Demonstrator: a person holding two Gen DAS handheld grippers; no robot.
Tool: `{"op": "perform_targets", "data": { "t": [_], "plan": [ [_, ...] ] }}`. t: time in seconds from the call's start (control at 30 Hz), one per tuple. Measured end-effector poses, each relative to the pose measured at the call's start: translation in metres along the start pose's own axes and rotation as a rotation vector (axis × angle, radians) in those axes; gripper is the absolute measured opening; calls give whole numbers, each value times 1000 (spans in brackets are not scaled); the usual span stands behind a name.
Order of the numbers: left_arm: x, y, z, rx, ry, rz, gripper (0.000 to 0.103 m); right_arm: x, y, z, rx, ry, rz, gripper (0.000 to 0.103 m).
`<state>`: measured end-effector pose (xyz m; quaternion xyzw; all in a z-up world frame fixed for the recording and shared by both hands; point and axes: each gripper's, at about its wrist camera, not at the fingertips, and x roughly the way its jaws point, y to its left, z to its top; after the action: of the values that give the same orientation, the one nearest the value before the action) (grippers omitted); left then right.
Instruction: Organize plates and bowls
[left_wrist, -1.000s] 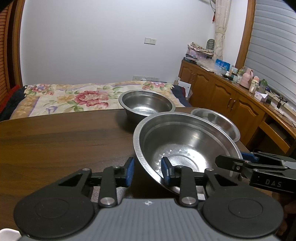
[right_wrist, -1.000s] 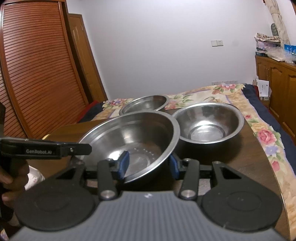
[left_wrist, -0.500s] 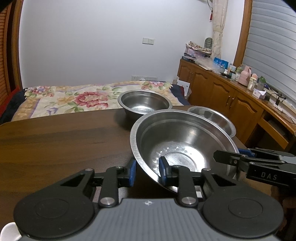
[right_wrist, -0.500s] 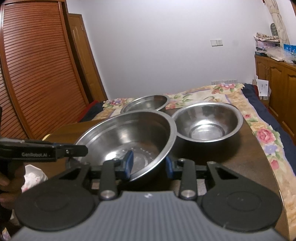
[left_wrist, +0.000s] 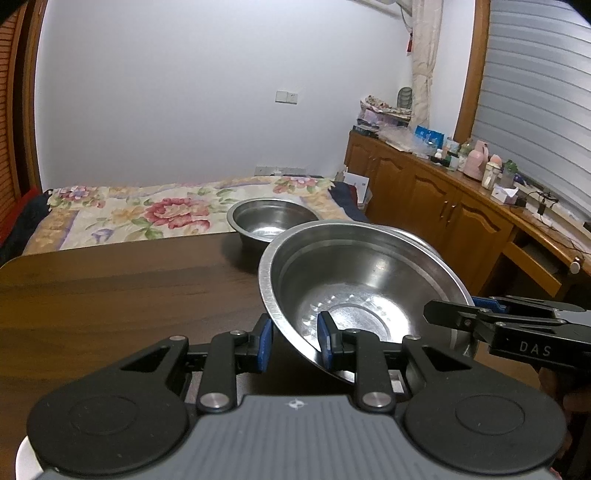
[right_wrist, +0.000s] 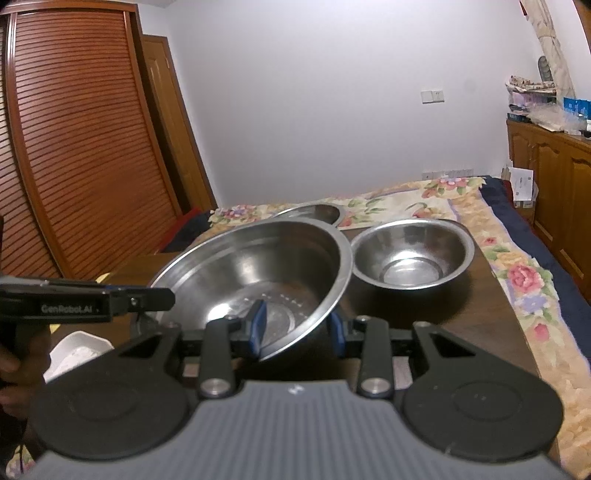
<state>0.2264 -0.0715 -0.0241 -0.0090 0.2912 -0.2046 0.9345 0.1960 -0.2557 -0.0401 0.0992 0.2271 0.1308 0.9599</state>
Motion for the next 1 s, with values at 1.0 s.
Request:
{"op": "perform_targets", "data": {
  "t": [1.0],
  "plan": [
    [-64, -34, -44, 29, -11, -51, 28, -58, 8, -26, -1, 13, -38, 37]
  ]
}}
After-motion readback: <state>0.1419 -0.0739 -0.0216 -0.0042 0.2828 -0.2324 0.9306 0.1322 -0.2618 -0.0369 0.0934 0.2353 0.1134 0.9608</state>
